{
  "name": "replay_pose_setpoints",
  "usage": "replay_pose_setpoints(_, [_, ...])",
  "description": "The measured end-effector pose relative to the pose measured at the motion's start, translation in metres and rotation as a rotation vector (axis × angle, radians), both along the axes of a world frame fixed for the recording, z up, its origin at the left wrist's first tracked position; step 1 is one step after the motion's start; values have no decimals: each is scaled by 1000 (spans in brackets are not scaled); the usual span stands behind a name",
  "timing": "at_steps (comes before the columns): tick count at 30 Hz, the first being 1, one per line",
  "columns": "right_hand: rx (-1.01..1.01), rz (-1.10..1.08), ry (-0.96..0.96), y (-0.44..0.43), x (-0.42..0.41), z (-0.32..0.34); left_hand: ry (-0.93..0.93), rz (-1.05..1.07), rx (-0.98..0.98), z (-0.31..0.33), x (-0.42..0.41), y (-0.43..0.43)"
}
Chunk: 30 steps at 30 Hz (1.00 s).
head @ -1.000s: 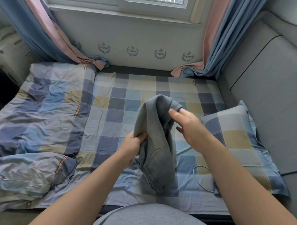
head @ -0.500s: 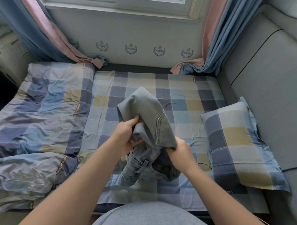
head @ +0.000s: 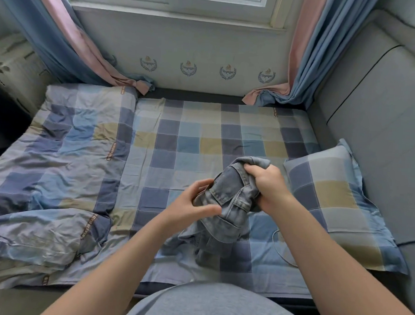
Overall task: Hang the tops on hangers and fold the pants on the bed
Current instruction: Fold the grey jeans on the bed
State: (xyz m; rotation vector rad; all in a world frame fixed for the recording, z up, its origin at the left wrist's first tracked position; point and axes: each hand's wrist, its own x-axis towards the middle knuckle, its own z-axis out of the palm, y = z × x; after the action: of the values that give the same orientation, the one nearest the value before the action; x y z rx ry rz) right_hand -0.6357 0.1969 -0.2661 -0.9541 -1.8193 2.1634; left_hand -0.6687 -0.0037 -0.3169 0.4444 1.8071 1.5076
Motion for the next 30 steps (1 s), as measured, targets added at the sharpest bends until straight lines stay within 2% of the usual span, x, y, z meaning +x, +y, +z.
replay_pose_setpoints(4, [-171,49,52,1,0,16,133,-48,25,-5,5,2])
replay_pose_setpoints(8, [-301,149,80,-5,1,32,362,113,-65,-1,0,15])
replay_pose_setpoints(11, [-341,221,101,-8,4,34,360,196,-24,4,-9,20])
replay_pose_setpoints(14, [-300,242,112,-5,9,33,268,247,32,9,-16,22])
replay_pose_setpoints(16, [-221,233,115,0,14,29,124,353,63,12,-21,23])
replay_pose_setpoints(20, [106,232,73,2,28,13,-125,529,65,17,-32,21])
replay_pose_setpoints(22, [194,277,25,-1,34,-2,-232,583,107,20,-35,21])
replay_pose_setpoints(26, [241,480,-148,-14,42,-37,-378,689,233,28,-33,24])
replay_pose_setpoints(30, [269,532,-137,-28,42,-66,-475,706,303,27,-27,22])
